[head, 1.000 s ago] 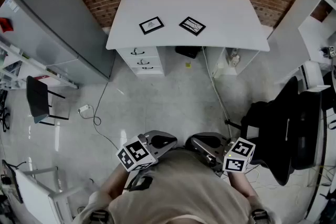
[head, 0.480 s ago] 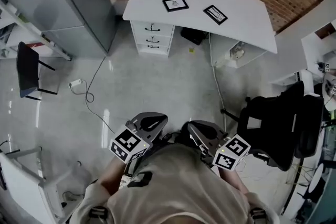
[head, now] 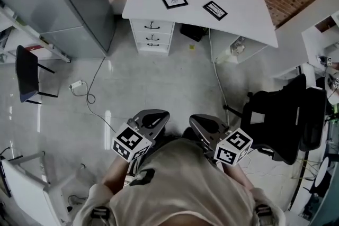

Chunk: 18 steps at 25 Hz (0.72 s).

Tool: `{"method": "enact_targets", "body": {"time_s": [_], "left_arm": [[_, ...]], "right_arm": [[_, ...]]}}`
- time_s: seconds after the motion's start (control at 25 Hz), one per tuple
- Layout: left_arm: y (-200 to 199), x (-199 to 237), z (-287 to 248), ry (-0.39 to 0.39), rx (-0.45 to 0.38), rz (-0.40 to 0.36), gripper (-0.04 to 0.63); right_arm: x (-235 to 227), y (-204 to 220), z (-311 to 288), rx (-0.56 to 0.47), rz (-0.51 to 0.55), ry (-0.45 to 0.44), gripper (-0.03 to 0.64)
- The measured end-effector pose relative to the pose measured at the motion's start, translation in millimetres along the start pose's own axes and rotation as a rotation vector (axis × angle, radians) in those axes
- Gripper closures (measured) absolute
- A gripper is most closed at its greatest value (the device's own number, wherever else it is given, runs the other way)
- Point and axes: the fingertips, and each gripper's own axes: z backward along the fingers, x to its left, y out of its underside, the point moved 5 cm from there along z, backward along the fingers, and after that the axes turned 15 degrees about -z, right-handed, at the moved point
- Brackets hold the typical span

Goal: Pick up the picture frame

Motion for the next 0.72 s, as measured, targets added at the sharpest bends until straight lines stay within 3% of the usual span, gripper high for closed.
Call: {"method": "enact_targets", "body": {"time_s": [0.2,0.72], "left_arm": [[-18,-8,-41,0.007,0.031,-0.057,0.591],[-93,-62,-197,0.054,-0.002,-0.063,0.591]], "right_arm": [[-36,-13,21,-0.04,-0.05,-0.029,0.611],[-140,-82,123,-0.13,-0.013,-0.116,0.612]]}}
